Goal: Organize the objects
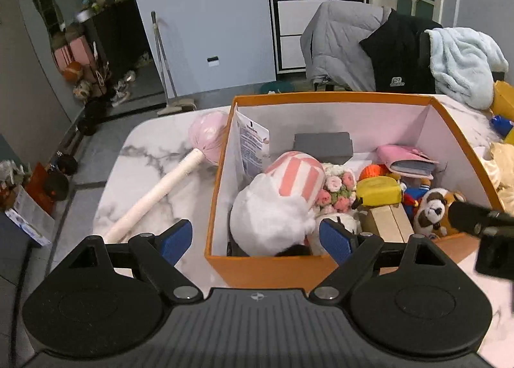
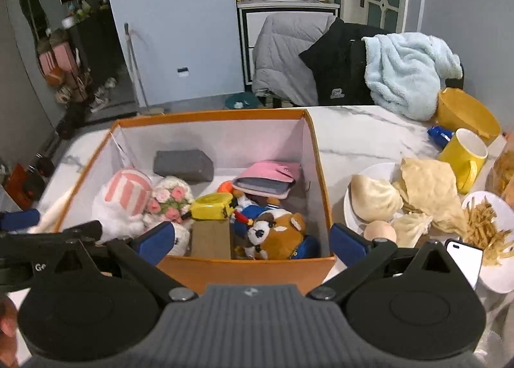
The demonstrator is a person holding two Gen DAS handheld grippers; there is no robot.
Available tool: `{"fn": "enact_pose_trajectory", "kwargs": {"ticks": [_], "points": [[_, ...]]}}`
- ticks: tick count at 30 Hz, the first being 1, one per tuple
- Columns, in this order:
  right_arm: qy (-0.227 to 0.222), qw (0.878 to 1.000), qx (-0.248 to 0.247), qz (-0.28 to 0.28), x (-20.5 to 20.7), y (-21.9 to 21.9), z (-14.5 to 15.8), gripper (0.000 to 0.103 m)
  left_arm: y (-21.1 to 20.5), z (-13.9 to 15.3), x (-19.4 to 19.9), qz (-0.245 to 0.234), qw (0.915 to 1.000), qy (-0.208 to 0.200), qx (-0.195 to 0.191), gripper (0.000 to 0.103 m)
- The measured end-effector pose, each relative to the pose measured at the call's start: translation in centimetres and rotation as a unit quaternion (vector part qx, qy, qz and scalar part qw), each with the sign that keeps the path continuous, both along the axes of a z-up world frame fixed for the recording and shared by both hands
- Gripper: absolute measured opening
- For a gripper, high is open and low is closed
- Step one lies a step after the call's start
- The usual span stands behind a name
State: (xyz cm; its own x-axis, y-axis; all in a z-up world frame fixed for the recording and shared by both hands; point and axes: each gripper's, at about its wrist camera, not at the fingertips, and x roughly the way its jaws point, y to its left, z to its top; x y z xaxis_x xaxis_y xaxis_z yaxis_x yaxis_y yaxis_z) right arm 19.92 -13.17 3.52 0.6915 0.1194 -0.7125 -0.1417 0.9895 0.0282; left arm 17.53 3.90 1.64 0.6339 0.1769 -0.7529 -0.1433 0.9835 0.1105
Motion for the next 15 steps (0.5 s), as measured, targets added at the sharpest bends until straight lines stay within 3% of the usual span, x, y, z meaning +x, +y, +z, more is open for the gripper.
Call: {"fn": "enact_pose_trajectory", "kwargs": {"ticks": [5, 15], "points": [[0.003, 1.0, 0.002, 0.004, 0.5, 0.5, -0.5, 0.102, 0.6, -0.5, 0.4, 0.01, 0.9996, 0.001, -0.025, 0.102], [0.006, 1.0, -0.015, 0.013, 0.6, 1.0, -1.9, 0.102, 0.2, -0.6, 0.1, 0.002, 0.9994, -0.017, -0.03, 0.101]]}}
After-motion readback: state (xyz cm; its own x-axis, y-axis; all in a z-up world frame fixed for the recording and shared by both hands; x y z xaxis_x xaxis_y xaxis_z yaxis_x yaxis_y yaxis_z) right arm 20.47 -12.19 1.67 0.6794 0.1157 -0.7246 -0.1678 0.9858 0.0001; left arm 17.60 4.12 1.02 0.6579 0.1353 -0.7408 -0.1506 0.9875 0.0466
